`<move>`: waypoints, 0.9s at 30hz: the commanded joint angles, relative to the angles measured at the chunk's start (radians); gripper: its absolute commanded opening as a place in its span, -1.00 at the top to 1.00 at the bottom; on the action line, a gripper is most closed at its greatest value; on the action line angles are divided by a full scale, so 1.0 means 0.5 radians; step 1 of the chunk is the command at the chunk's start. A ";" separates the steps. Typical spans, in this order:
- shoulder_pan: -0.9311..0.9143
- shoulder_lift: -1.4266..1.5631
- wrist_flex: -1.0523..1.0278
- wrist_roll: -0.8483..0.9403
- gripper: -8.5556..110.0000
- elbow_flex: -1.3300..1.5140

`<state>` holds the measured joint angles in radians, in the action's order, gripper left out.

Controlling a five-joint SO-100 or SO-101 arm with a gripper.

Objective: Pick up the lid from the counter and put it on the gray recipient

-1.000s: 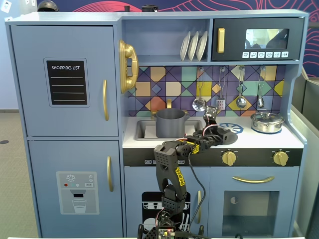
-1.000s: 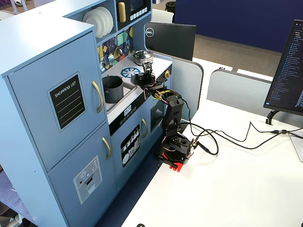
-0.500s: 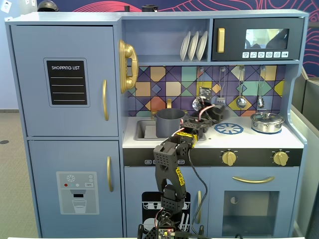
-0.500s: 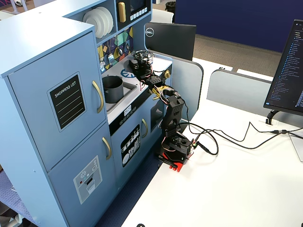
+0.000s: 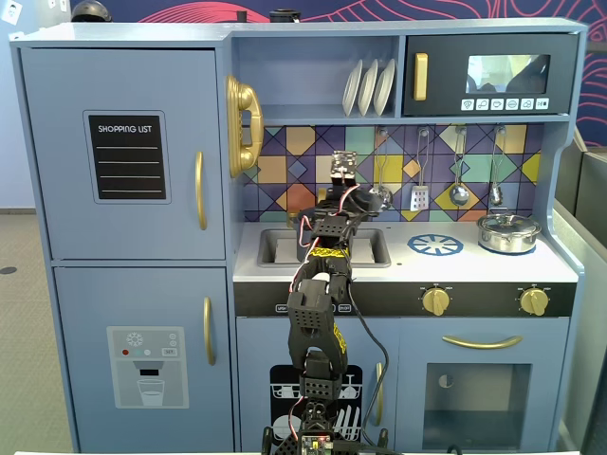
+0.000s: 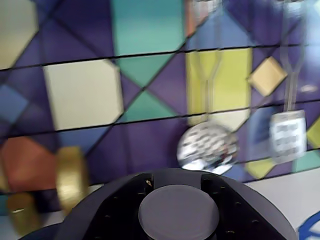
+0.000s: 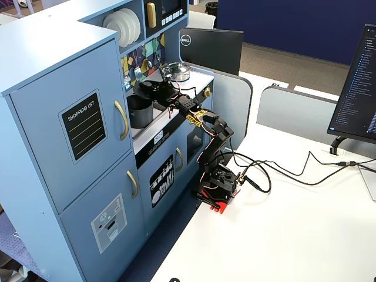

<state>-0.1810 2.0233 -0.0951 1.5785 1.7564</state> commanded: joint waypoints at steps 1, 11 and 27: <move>0.123 0.129 -0.003 -0.040 0.86 -0.052; 0.276 0.067 0.083 -0.018 0.86 0.018; 0.291 0.040 0.172 0.040 0.86 0.144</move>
<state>-0.0430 2.0233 -0.0491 1.5831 1.8362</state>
